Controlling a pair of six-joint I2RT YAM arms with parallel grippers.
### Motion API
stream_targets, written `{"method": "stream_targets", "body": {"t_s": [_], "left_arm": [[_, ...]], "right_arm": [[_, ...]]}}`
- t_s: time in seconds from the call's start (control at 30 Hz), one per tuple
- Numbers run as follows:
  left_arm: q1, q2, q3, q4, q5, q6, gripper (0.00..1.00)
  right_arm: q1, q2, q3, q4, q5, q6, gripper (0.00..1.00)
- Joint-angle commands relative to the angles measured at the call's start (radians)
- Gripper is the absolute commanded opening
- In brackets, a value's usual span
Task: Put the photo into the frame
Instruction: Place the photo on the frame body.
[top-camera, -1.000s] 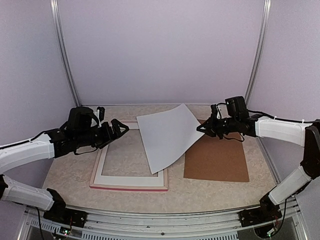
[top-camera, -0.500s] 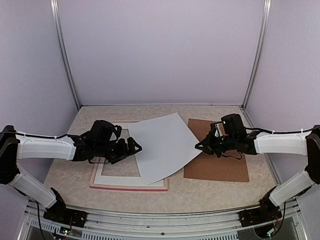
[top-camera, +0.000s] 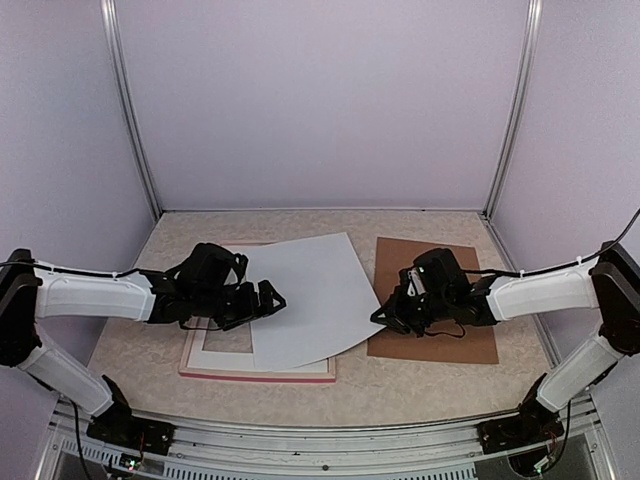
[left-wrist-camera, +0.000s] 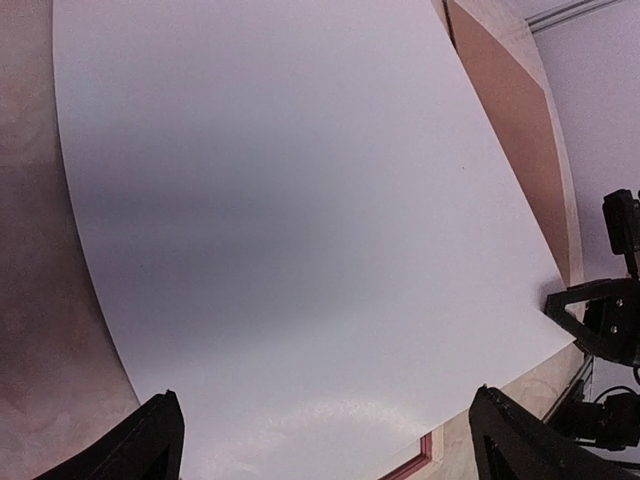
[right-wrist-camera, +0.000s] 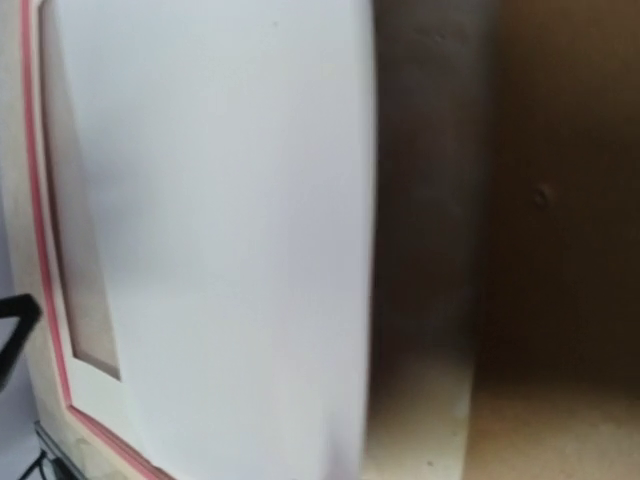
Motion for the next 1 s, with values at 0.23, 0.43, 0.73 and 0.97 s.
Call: {"method": "stream_targets", "body": {"t_s": [0.23,0.43,0.73,0.97], "left_arm": [[0.012,0.003,0.046,-0.097,-0.070,0.082,0.99],[0.027,-0.002,0.042,-0.118,-0.106,0.098,0.99],[0.099,-0.043,0.019,-0.150,-0.116,0.133,0.99],[0.157,-0.082,-0.001,-0.163,-0.115,0.170,0.99]], "right_arm": [[0.054,0.034,0.024,0.002,0.004,-0.016,0.19],[0.101,0.073,0.029,0.039,0.013,0.010,0.17],[0.176,0.132,0.092,-0.011,0.052,-0.020,0.28],[0.154,0.174,0.136,-0.036,0.064,-0.098,0.37]]}}
